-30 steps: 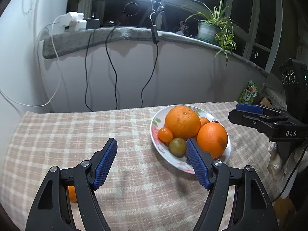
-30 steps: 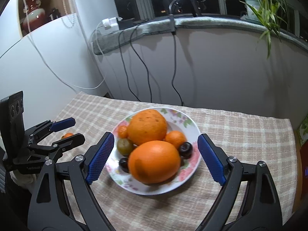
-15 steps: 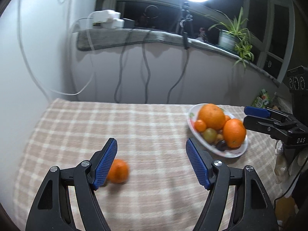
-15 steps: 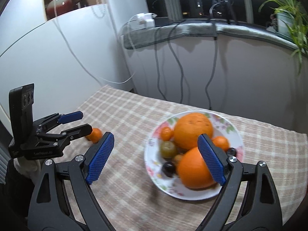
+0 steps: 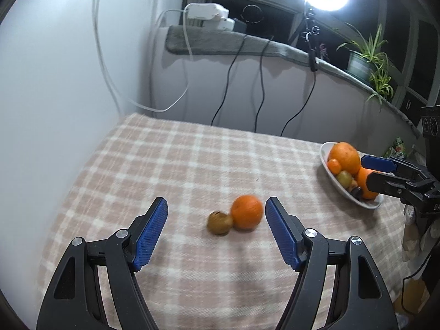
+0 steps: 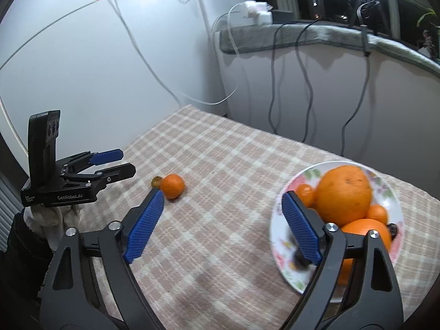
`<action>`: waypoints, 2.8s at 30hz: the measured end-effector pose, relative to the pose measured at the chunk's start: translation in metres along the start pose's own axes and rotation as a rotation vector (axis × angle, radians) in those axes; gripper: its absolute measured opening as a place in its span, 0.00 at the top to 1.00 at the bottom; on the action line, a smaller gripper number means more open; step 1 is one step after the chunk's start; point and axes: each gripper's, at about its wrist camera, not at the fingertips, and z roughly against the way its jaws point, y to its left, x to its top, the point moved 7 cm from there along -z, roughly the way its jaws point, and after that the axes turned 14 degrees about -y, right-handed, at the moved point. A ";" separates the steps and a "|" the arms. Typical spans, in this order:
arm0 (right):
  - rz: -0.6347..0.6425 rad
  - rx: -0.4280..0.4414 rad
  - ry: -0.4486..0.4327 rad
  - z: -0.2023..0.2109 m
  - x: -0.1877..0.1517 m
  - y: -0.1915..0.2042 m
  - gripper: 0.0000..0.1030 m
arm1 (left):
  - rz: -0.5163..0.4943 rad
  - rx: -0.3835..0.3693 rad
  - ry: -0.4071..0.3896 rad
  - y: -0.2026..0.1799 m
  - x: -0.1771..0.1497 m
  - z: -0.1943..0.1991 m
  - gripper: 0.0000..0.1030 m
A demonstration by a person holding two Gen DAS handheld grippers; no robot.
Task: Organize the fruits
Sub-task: 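Move both grippers to the loose mandarin and brown wrinkled fruit, then close left gripper on the brown wrinkled fruit while right gripper closes on the mandarin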
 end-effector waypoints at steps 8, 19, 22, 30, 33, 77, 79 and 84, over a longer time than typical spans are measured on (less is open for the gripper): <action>0.020 0.069 0.074 -0.037 -0.010 0.028 0.36 | 0.011 -0.034 0.055 0.008 -0.023 0.001 0.50; 0.012 0.136 0.164 -0.083 -0.023 0.053 0.46 | -0.019 -0.080 0.110 -0.002 -0.036 -0.017 0.60; -0.005 0.153 0.183 -0.091 -0.025 0.055 0.51 | -0.026 -0.075 0.117 -0.001 -0.037 -0.021 0.63; -0.066 0.179 0.224 -0.114 -0.033 0.057 0.52 | -0.056 -0.079 0.132 -0.005 -0.038 -0.030 0.68; -0.091 0.189 0.233 -0.120 -0.034 0.058 0.52 | -0.059 -0.083 0.135 -0.006 -0.037 -0.034 0.71; -0.128 0.201 0.201 -0.087 -0.033 0.043 0.92 | -0.085 -0.096 0.084 -0.020 -0.028 -0.020 0.80; -0.119 0.217 0.204 -0.087 -0.034 0.049 0.78 | -0.085 -0.084 0.079 -0.017 -0.028 -0.016 0.80; -0.020 0.216 0.217 -0.091 -0.038 0.070 0.57 | -0.081 -0.056 0.066 -0.005 -0.026 -0.007 0.80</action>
